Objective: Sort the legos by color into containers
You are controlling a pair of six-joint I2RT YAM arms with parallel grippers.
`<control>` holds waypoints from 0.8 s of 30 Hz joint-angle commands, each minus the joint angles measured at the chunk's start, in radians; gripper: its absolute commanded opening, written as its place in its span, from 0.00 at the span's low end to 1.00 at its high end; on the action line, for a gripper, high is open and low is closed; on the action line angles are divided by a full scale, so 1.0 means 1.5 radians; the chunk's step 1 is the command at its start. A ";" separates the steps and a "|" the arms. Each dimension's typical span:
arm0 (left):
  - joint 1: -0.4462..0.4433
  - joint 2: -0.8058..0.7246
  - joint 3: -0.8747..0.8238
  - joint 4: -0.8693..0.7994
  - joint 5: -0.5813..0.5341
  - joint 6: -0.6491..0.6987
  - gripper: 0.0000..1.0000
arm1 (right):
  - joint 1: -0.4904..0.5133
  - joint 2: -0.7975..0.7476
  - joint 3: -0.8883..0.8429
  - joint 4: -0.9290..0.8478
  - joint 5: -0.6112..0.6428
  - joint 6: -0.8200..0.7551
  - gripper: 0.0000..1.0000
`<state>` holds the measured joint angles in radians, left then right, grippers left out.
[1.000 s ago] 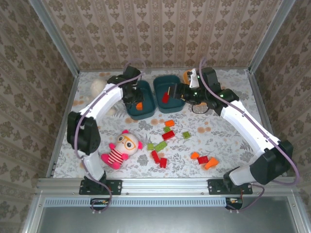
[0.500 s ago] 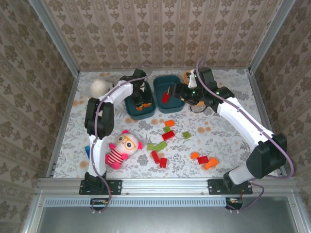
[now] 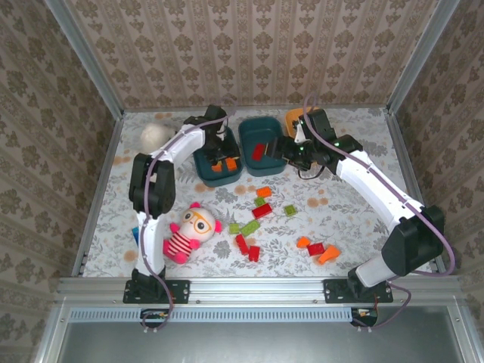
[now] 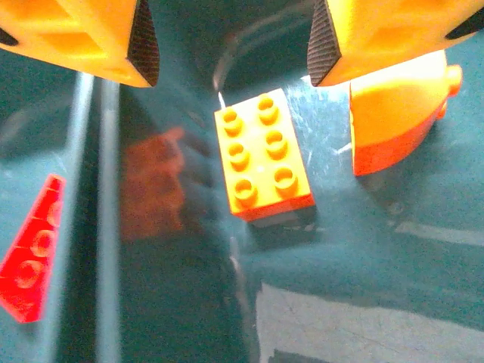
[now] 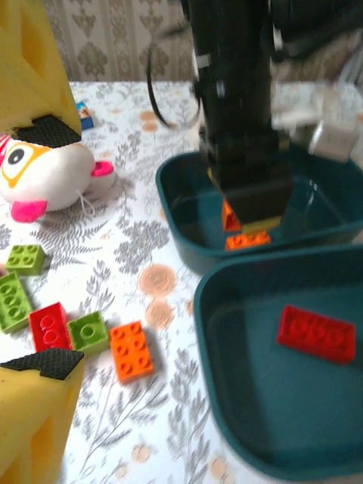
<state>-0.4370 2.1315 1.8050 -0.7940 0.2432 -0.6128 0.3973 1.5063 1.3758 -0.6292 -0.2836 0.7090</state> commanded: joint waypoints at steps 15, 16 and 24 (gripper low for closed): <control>-0.249 -0.411 -0.375 0.137 0.008 0.160 0.66 | 0.017 -0.222 -0.312 -0.316 0.095 0.575 0.60; -0.269 -0.419 -0.394 0.141 0.006 0.159 0.66 | 0.028 -0.243 -0.342 -0.297 0.093 0.629 0.61; -0.338 -0.458 -0.480 0.163 -0.003 0.136 0.66 | 0.093 -0.275 -0.422 -0.267 0.101 0.802 0.71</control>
<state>-0.9363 1.5002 1.0935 -0.5880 0.2489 -0.4217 0.5194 1.1095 0.7898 -1.0435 -0.1127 1.7405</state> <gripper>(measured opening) 0.657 0.702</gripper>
